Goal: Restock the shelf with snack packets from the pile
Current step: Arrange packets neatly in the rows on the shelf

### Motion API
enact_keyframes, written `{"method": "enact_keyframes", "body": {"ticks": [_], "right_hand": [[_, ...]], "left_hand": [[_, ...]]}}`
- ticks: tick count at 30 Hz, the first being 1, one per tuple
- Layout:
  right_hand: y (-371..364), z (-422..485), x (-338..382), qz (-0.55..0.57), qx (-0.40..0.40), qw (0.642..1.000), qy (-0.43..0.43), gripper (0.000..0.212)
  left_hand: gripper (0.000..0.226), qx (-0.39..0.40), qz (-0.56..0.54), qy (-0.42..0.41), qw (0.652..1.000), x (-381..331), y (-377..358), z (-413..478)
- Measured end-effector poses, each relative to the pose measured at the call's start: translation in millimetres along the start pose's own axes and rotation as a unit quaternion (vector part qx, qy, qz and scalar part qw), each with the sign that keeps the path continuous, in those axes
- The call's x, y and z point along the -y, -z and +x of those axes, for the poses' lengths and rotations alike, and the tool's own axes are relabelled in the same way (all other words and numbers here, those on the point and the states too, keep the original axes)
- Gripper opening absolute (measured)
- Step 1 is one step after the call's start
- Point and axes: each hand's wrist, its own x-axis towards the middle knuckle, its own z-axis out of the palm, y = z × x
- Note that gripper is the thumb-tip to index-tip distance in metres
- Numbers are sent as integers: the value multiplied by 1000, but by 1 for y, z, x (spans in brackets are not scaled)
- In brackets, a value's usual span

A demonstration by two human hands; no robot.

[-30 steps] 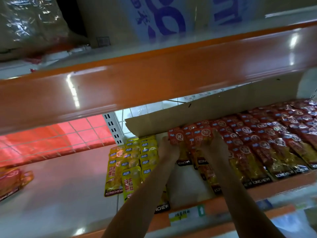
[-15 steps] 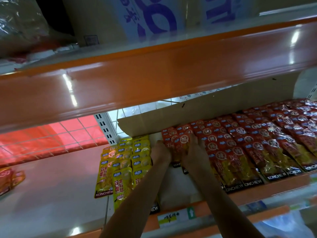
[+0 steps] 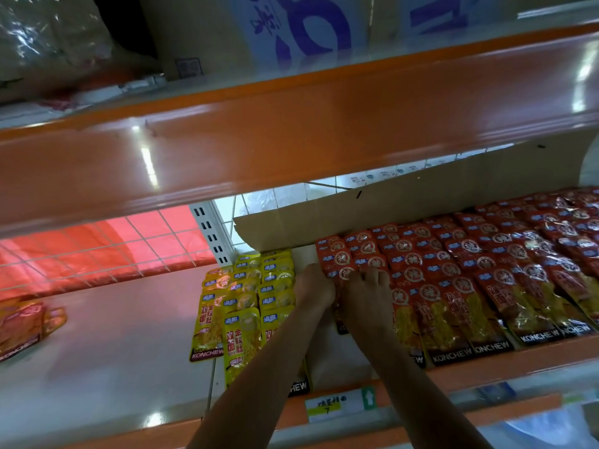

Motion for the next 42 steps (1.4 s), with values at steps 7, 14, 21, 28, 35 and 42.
{"method": "enact_keyframes", "body": {"ticks": [7,14,21,28,35,42], "right_hand": [[0,0,7,9,-46,998,30,38],[-1,0,50,67,-96,986,121,28],[-18,-4,125,122,-54,981,142,31],[-50,-24,230,134,-42,971,193,25],[-95,-55,337,139,14,957,253,30],[-127,-74,419,113,113,942,294,42]], "left_hand": [[25,-28,62,-78,995,0,9,-9],[25,-86,61,-188,977,16,51,-12],[39,-118,136,-148,973,72,115,-1],[36,-160,193,-89,964,159,193,11],[42,-185,231,-2,955,253,272,14],[35,-189,228,73,952,331,330,10]]}}
